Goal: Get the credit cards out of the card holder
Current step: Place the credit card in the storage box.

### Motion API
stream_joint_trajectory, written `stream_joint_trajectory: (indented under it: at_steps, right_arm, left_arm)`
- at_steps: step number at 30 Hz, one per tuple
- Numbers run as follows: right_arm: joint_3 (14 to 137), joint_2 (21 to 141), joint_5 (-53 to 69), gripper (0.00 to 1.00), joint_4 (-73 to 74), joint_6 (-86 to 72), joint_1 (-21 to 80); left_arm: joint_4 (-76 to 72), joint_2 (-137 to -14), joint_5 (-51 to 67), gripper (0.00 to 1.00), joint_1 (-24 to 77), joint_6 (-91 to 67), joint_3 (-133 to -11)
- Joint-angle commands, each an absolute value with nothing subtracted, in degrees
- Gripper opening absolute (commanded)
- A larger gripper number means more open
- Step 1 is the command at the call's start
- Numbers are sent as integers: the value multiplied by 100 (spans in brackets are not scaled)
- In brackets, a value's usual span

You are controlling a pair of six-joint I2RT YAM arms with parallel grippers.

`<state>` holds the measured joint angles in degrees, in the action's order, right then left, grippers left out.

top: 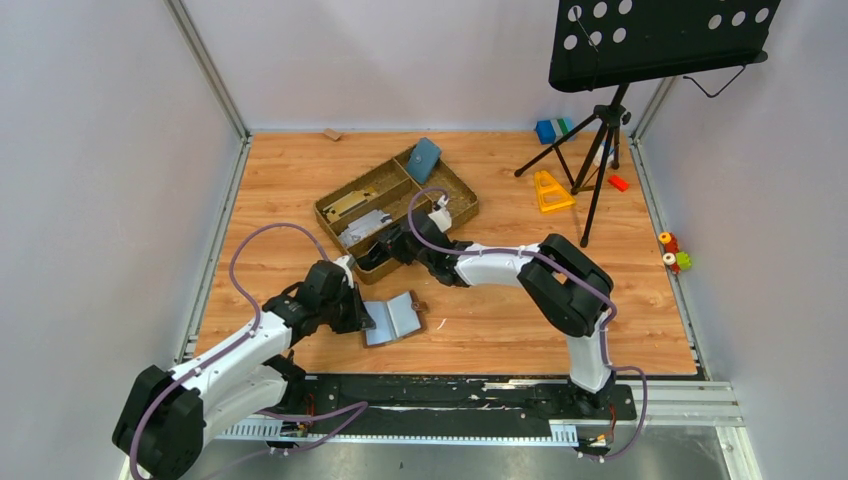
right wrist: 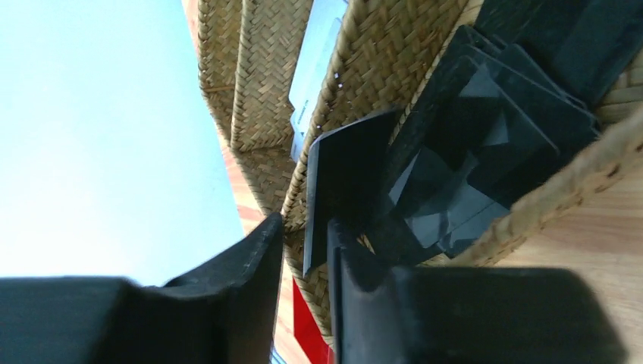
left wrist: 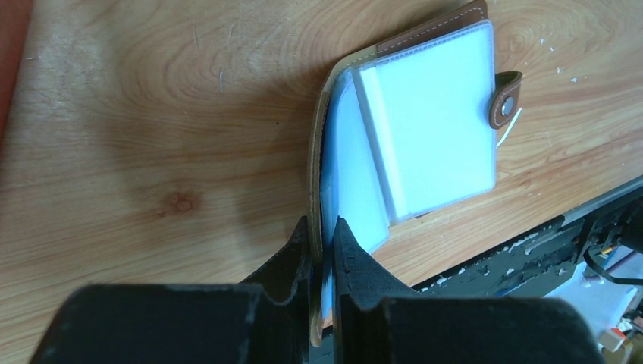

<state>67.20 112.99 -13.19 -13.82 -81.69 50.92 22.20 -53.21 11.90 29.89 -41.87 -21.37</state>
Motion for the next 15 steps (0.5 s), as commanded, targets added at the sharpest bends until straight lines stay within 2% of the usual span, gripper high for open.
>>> stream_joint_trajectory:
  at_steps: [1,3,5,11,15]
  right_arm:
    - [6968,11301,-1294,37,-1706,-8019,5093]
    - [6827,11098,-1437,58,-1658,-7861,5068]
    - [6691,10837,-1639,69,-1513,-7621,5024]
    - [6778,10219,-1971,74,-239,-6488,4749]
    - [7104,10165,-2052,84,1336,-6545,4601]
  left_arm:
    - [2115,-5166,1258,0,2944,-4102,-2102]
    - [2111,-5161,1278,0,2944,-4113,-2085]
    - [2067,-5155,1315,0,2944,-4134,-2063]
    - [2037,-5151,1315,0,2945,-4167,-2046]
    - [2052,-5138,1270,0,2938,-4145,-2090]
